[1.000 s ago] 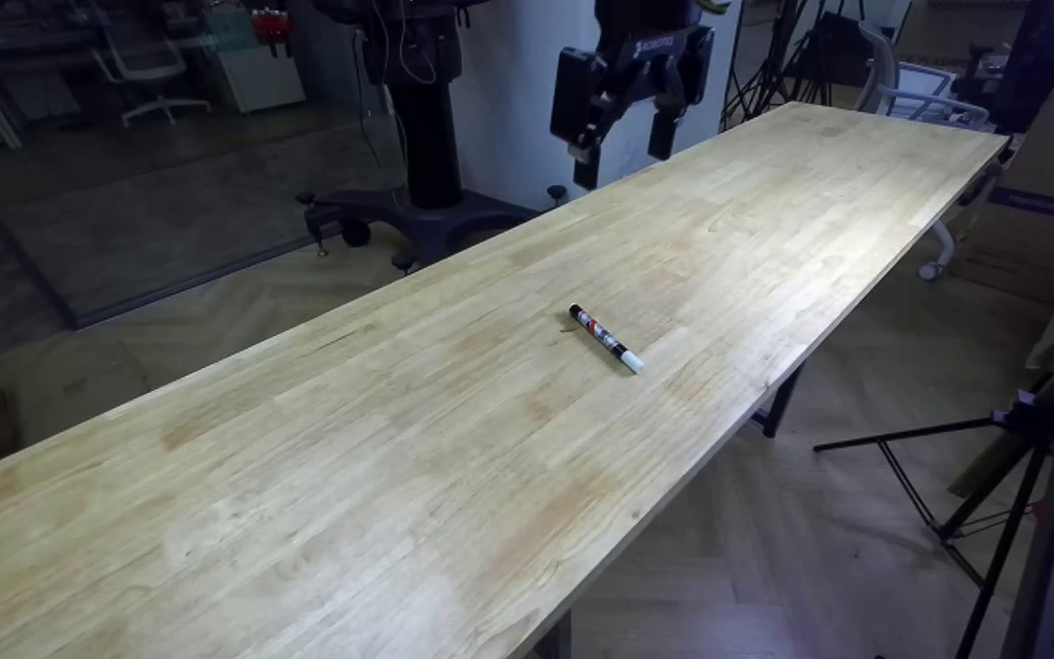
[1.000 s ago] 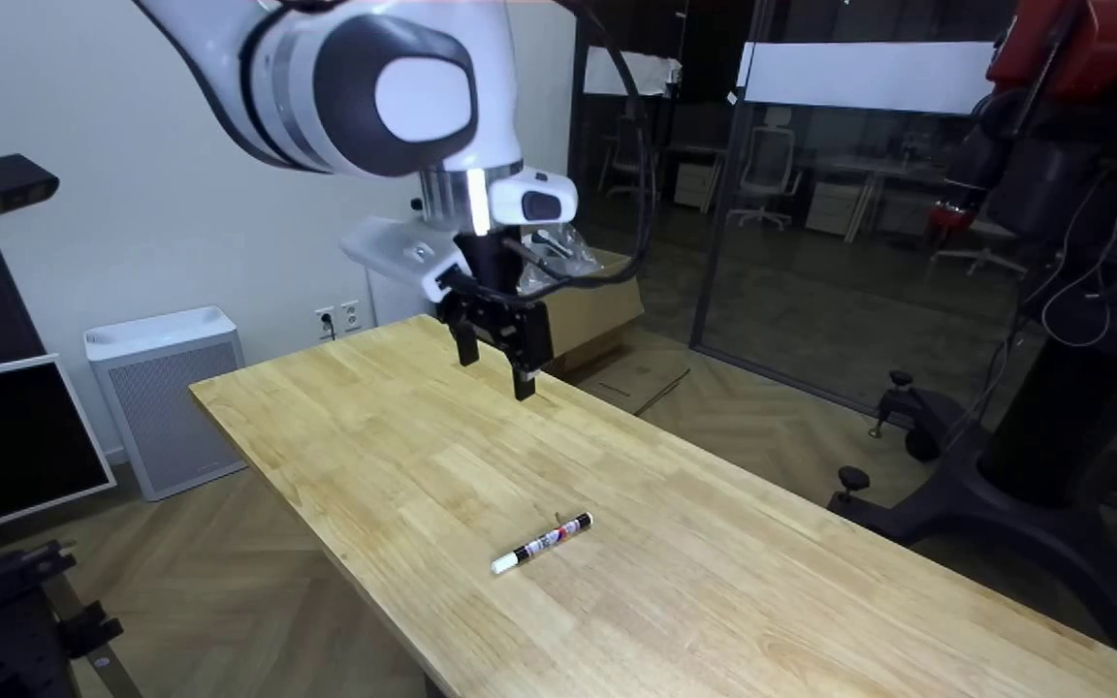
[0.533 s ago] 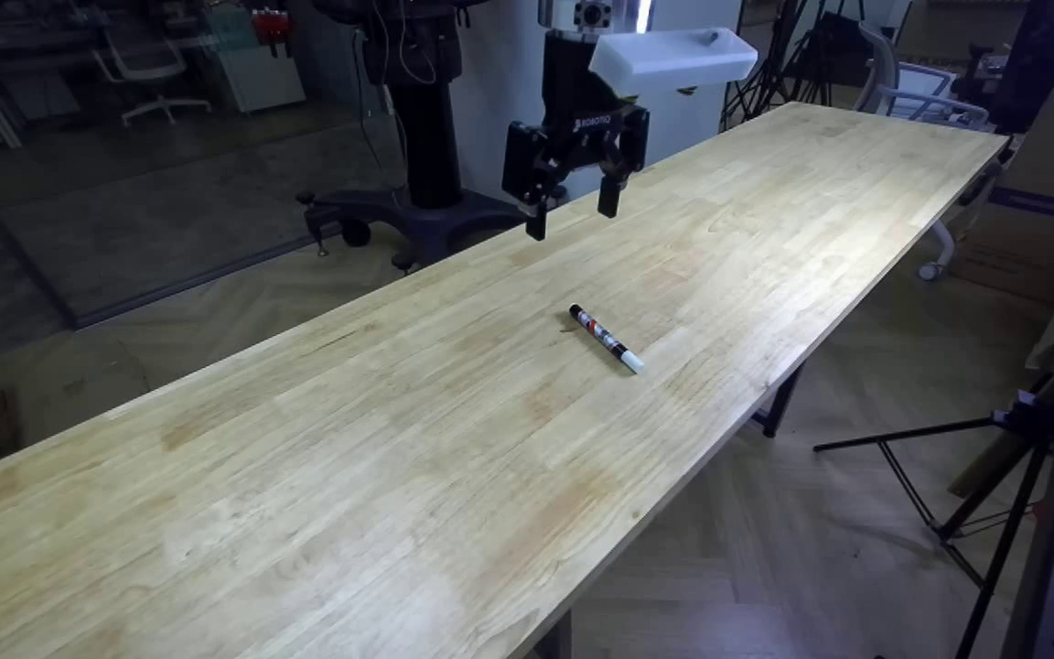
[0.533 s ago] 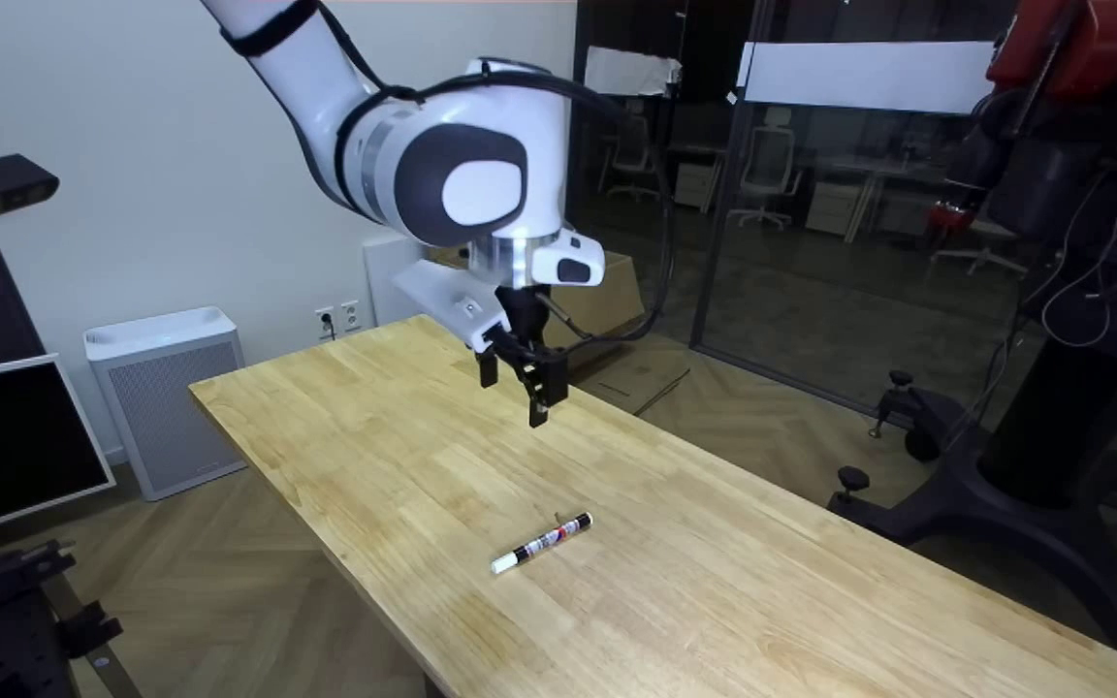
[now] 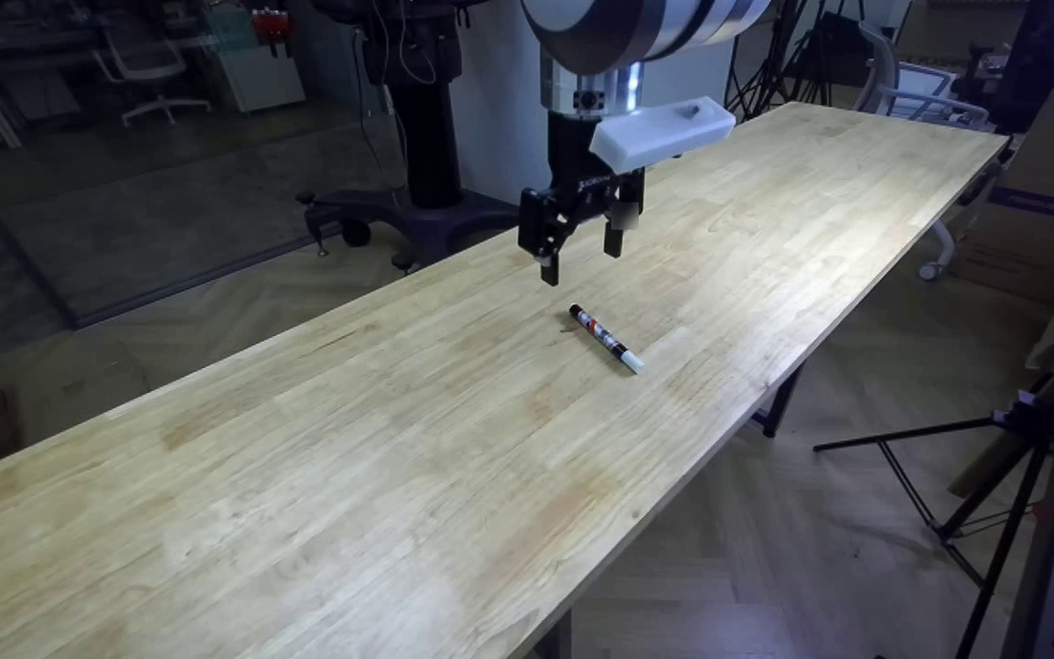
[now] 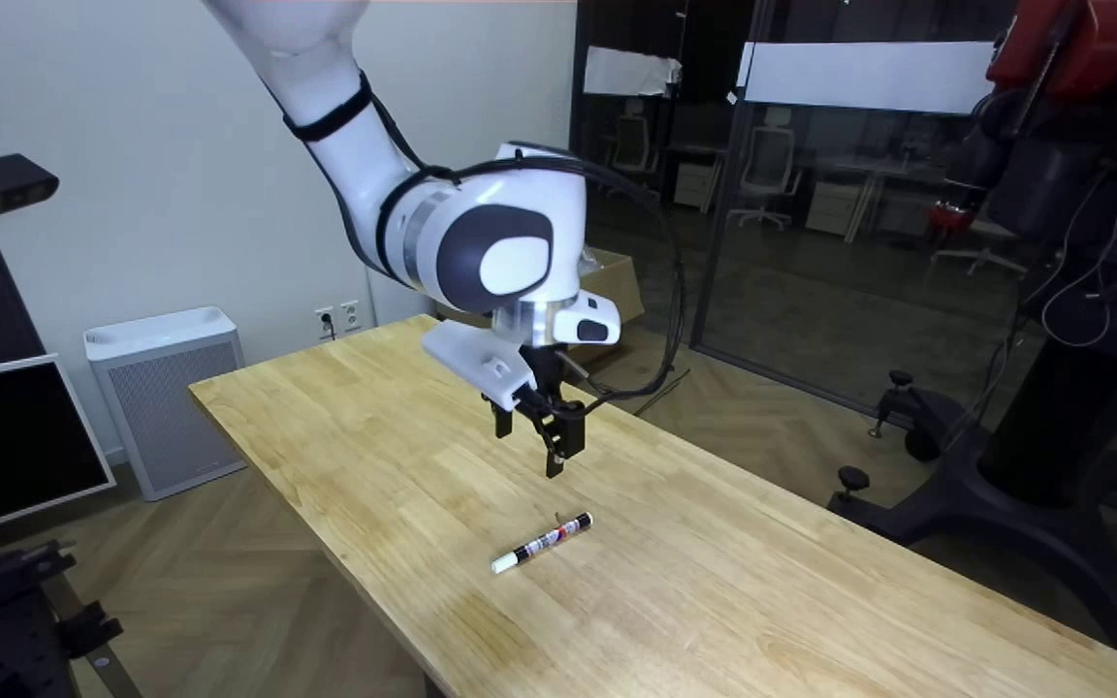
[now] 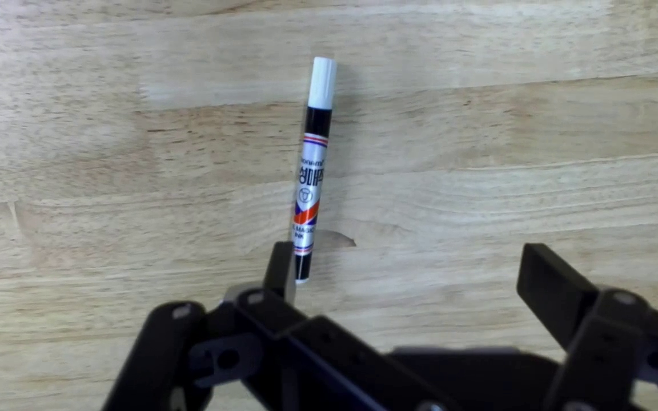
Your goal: Move the marker to the left
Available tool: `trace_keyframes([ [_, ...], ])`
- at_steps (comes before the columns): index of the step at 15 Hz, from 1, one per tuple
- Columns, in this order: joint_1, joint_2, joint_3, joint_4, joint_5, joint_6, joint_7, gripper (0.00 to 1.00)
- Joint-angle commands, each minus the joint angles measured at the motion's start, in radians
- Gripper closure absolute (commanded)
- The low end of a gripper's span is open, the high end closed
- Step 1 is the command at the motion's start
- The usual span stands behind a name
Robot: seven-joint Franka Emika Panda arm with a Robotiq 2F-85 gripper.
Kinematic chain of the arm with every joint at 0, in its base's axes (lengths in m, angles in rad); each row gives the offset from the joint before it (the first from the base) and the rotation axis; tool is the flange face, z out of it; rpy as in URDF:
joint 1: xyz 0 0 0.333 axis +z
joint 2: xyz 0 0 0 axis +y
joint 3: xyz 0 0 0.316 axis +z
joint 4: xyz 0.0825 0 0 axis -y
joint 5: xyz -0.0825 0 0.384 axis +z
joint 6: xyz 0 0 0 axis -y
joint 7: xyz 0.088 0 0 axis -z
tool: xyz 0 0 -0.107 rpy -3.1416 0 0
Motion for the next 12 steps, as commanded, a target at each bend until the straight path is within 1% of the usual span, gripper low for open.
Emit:
trace_keyframes([
  [1, 0.025, 0.056, -0.043, 0.03, -0.041, 0.01, 0.029, 0.0],
  [2, 0.007, 0.032, -0.018, 0.005, -0.016, 0.009, 0.0, 0.0],
  [6, 0.009, 0.056, -0.029, 0.014, -0.026, 0.014, 0.001, 0.0],
  [12, 0.029, 0.116, -0.055, 0.03, -0.042, 0.064, 0.034, 0.0],
])
